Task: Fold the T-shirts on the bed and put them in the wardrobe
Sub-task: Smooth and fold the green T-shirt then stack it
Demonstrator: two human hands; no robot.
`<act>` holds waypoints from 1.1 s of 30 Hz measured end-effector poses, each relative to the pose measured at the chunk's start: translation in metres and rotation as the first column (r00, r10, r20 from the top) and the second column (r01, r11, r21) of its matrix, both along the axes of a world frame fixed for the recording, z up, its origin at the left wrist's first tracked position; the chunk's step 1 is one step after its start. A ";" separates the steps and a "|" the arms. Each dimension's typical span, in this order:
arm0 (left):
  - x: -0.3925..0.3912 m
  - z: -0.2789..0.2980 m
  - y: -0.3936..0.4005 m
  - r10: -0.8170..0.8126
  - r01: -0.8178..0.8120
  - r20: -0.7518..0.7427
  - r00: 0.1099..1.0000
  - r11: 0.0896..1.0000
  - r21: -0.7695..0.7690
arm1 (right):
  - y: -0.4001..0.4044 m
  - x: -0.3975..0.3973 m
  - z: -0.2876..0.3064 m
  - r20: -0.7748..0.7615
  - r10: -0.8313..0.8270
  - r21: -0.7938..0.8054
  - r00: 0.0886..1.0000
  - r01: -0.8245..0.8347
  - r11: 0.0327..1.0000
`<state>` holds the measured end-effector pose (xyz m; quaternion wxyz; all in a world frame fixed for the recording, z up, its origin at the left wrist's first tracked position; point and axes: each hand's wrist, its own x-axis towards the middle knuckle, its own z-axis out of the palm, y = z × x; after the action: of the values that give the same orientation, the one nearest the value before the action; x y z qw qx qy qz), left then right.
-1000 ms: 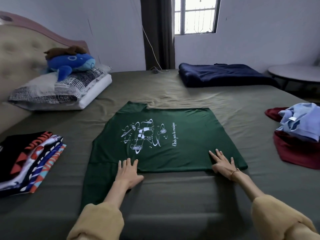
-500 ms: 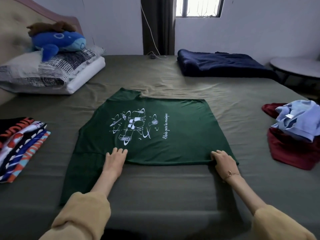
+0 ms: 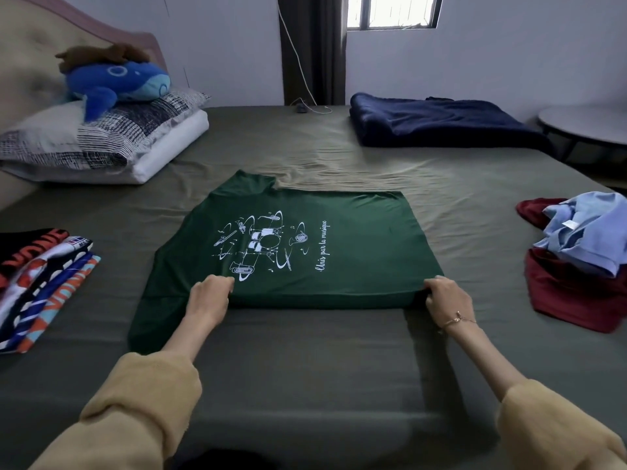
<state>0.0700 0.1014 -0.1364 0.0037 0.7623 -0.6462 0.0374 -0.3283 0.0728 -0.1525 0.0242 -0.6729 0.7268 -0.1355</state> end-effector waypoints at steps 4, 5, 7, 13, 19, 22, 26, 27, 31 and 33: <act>0.005 0.012 -0.033 0.038 -0.038 -0.004 0.999 0.999 -0.039 | -0.033 -0.005 0.014 0.058 -0.028 -0.059 0.998 0.032 0.998; 0.005 0.015 -0.042 0.042 -0.042 -0.003 0.999 0.998 -0.041 | -0.042 -0.006 0.017 0.070 -0.033 -0.065 0.997 0.038 0.997; 0.006 0.017 -0.060 0.054 -0.054 -0.004 0.999 0.998 -0.038 | -0.060 -0.008 0.019 0.130 -0.047 -0.066 0.990 0.056 0.996; 0.004 0.012 -0.126 0.095 -0.095 0.015 0.995 0.995 -0.013 | -0.117 -0.013 0.002 0.369 -0.135 -0.075 0.919 0.175 0.982; 0.004 -0.011 -0.174 0.155 -0.155 -0.001 0.988 0.988 -0.006 | -0.153 -0.008 -0.020 0.472 -0.199 -0.083 0.859 0.268 0.960; 0.004 -0.023 -0.181 0.197 -0.198 -0.025 0.980 0.979 -0.049 | -0.159 -0.007 -0.028 0.464 -0.210 -0.088 0.861 0.280 0.956; 0.000 -0.028 -0.183 0.252 -0.278 -0.167 0.953 0.948 -0.156 | -0.160 -0.007 -0.028 0.419 -0.179 -0.082 0.890 0.234 0.969; -0.002 -0.028 -0.184 0.261 -0.305 -0.230 0.937 0.935 -0.182 | -0.160 -0.008 -0.027 0.426 -0.182 -0.083 0.886 0.239 0.968; -0.003 -0.022 -0.191 0.320 -0.416 -0.374 0.870 0.884 -0.211 | -0.160 -0.011 -0.023 0.459 -0.211 -0.112 0.863 0.292 0.950; -0.002 -0.021 -0.196 0.338 -0.418 -0.354 0.872 0.891 -0.179 | -0.161 -0.012 -0.023 0.443 -0.217 -0.122 0.870 0.298 0.947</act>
<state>0.0683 -0.0943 -0.1578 0.1946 0.8639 -0.4645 -0.0031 -0.3406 -0.0879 -0.1758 0.1000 -0.5232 0.7716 -0.3479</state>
